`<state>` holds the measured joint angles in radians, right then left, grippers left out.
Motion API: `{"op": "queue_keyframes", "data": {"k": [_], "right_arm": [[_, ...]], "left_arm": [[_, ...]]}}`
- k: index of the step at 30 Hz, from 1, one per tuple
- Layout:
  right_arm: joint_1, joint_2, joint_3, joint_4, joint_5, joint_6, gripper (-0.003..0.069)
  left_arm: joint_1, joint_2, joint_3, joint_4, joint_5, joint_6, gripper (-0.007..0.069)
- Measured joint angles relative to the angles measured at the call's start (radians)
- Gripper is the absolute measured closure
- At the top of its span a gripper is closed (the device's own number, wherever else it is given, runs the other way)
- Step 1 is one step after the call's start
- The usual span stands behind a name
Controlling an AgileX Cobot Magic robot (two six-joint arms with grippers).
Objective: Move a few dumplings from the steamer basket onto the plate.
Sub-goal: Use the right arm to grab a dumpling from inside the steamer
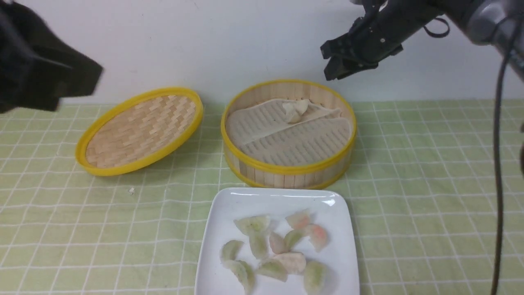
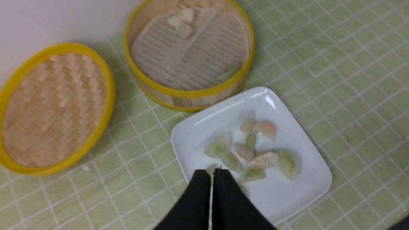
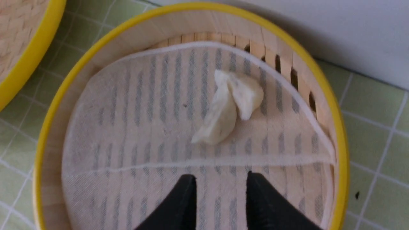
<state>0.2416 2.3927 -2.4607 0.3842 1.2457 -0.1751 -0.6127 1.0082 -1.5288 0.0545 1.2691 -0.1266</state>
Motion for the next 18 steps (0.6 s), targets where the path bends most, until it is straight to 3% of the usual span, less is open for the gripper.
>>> {"op": "queue_keyframes", "data": {"k": [9,18], "right_arm": [[0.041,0.247,-0.21,-0.013,-0.107,-0.009,0.0153],[0.075,0.339,-0.213,-0.057,-0.221,-0.053,0.0102]], "left_arm": [[0.0,-0.121,0.0,0.069,0.01,-0.033,0.0631],[0.0,-0.128,0.0,0.072,0.012,-0.021,0.0631]]}}
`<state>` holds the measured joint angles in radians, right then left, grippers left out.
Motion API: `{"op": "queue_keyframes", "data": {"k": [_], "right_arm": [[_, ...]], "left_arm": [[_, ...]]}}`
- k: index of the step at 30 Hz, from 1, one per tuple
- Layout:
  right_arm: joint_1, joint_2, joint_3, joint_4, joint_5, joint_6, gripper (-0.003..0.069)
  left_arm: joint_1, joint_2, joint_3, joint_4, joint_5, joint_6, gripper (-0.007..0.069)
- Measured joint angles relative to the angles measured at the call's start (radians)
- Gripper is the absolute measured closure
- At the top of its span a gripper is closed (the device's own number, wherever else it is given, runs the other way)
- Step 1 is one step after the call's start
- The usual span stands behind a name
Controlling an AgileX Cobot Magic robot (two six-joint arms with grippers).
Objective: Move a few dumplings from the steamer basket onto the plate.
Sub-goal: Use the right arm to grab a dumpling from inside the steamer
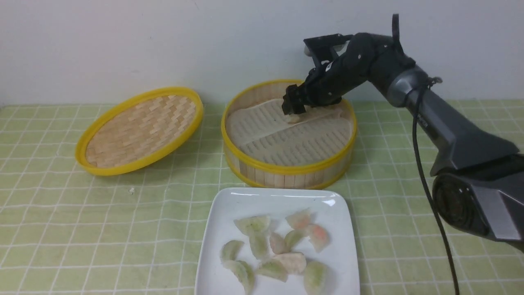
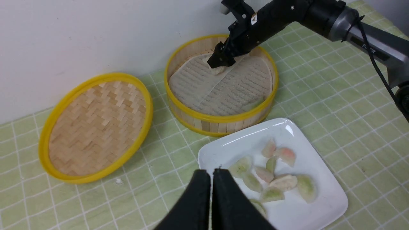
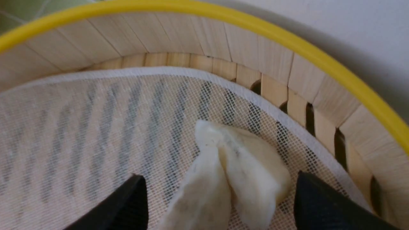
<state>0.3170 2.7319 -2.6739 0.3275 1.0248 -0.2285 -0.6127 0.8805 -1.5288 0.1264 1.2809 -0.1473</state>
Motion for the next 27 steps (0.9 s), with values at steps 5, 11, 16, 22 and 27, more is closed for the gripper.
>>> {"op": "queue_keyframes", "data": {"k": [5,11,16,22,27], "right_arm": [[0.0,0.022,-0.004,-0.011,-0.022,0.0,0.0105],[0.0,0.034,-0.011,0.014,-0.061,0.001,0.0321],[0.001,0.009,-0.014,0.007,-0.03,0.0,0.0495],[0.001,-0.049,-0.081,-0.04,0.166,0.0,0.0489],[0.001,-0.099,-0.154,-0.039,0.227,0.013,0.0489]], "left_arm": [[0.0,-0.001,0.0,0.001,0.0,0.002,0.0631],[0.0,-0.001,0.0,0.001,0.0,0.002,0.0631],[0.0,-0.001,0.0,0.001,0.0,0.002,0.0631],[0.0,-0.001,0.0,0.001,0.0,0.002,0.0631],[0.0,-0.001,0.0,0.001,0.0,0.002,0.0631]]}}
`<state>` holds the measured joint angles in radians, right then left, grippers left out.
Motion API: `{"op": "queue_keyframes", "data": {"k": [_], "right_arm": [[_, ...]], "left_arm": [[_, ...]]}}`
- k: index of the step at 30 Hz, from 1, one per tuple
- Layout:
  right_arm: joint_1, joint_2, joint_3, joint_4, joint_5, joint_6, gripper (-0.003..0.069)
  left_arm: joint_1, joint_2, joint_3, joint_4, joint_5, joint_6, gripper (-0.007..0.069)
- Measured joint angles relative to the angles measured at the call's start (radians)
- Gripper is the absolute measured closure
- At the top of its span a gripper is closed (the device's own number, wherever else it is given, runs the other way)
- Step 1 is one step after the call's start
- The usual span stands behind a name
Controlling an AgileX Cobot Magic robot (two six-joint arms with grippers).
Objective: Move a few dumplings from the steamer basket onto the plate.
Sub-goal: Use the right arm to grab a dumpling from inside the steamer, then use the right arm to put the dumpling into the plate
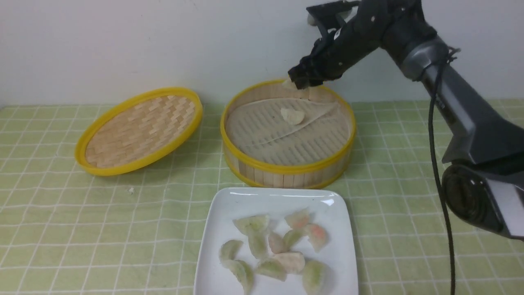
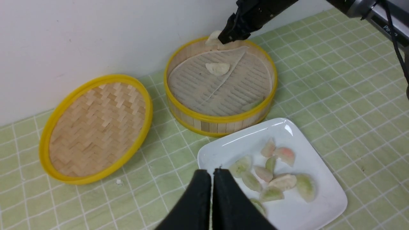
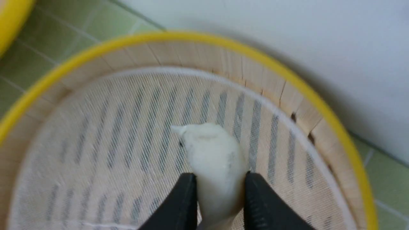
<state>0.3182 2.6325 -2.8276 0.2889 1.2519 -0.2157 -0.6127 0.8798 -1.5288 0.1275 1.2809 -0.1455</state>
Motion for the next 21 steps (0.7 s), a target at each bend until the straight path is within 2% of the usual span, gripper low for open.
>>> {"op": "queue_keyframes", "data": {"k": [4,9,13,15,21], "right_arm": [[0.0,-0.059,0.032,0.013,0.005,0.046,0.0489],[0.0,-0.21,0.246,0.042,0.009,0.056,0.0489],[0.009,-0.463,0.593,0.058,0.006,0.049,0.0489],[0.045,-0.619,0.805,0.075,0.0,0.018,0.0489],[0.176,-0.748,1.209,0.099,-0.032,-0.051,0.0489]], "left_arm": [[0.0,0.0,0.0,0.001,0.0,0.0,0.0631],[0.0,0.0,0.0,0.0,0.0,0.0,0.0631],[0.0,0.0,0.0,0.0,0.0,0.0,0.0631],[0.0,0.0,0.0,0.001,0.0,0.0,0.0631],[0.0,0.0,0.0,0.004,0.0,0.003,0.0631]]}}
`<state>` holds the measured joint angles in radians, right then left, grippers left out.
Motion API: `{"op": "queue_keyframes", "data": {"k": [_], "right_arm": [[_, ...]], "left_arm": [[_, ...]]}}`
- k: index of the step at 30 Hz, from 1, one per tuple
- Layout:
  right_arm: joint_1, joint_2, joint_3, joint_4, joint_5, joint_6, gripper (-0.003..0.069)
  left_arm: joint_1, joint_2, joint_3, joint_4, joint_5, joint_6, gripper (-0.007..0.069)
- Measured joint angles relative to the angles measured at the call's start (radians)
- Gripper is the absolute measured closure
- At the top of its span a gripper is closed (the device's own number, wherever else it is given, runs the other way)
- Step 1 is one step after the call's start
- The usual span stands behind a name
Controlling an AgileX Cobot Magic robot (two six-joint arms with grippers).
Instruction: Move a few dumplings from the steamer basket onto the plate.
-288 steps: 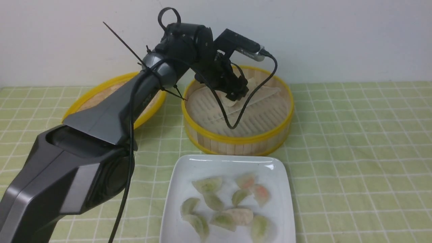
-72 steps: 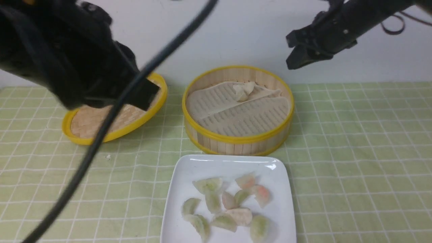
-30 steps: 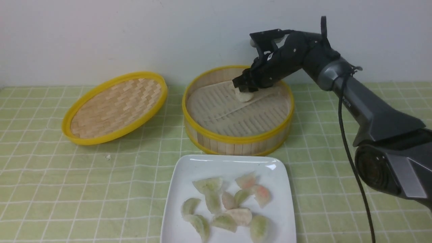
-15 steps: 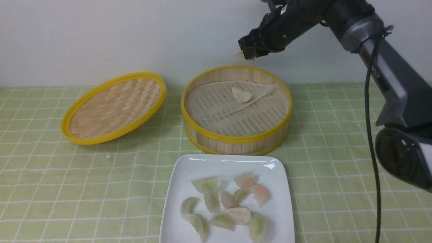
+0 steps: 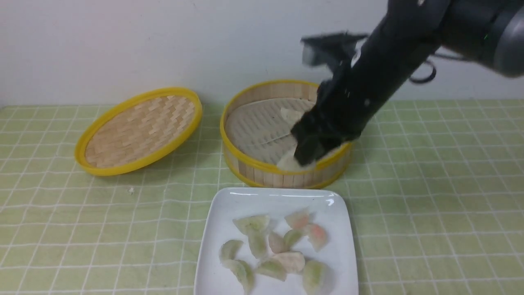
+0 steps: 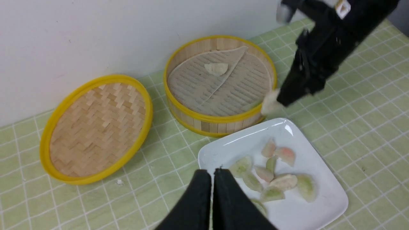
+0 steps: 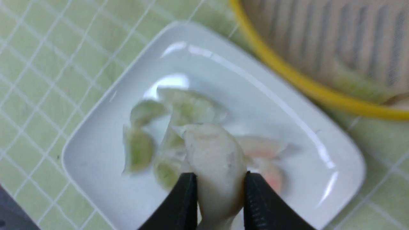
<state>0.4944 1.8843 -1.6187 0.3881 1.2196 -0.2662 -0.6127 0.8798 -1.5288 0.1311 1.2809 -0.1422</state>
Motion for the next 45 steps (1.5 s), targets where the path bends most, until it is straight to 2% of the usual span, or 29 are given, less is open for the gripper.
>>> {"op": "queue_keyframes", "data": {"k": [4,9,14,18,20,23,28,35,45], "right_arm": [[0.049,0.036,0.134,0.002,-0.105,0.047,0.0489],[0.077,0.099,0.156,0.004,-0.208,0.083,0.0476],[0.078,0.113,0.152,-0.002,-0.309,0.084,0.0336],[0.078,0.113,0.128,-0.003,-0.299,0.087,0.0222],[0.078,0.113,0.085,-0.034,-0.291,0.09,0.0164],[0.074,0.114,-0.01,-0.115,-0.311,0.115,0.0129],[0.021,0.165,-0.249,-0.222,-0.356,0.17,0.0116],[-0.079,0.391,-0.597,-0.243,-0.293,0.18,0.0116],[-0.114,0.649,-0.792,-0.242,-0.281,0.173,0.0116]], "left_arm": [[0.0,0.0,0.0,0.003,0.0,0.004,0.0631],[0.0,0.0,0.0,0.002,0.0,0.005,0.0631],[0.0,0.0,0.0,0.003,0.0,0.008,0.0631],[0.0,0.0,0.0,0.003,0.0,0.018,0.0631],[0.0,0.0,0.0,0.003,0.0,0.026,0.0631],[0.0,0.0,0.0,0.001,0.0,0.034,0.0631],[0.0,0.0,0.0,-0.001,0.0,0.039,0.0631],[0.0,0.0,0.0,-0.003,0.0,0.039,0.0631],[0.0,0.0,0.0,-0.096,0.0,0.039,0.0631]]}}
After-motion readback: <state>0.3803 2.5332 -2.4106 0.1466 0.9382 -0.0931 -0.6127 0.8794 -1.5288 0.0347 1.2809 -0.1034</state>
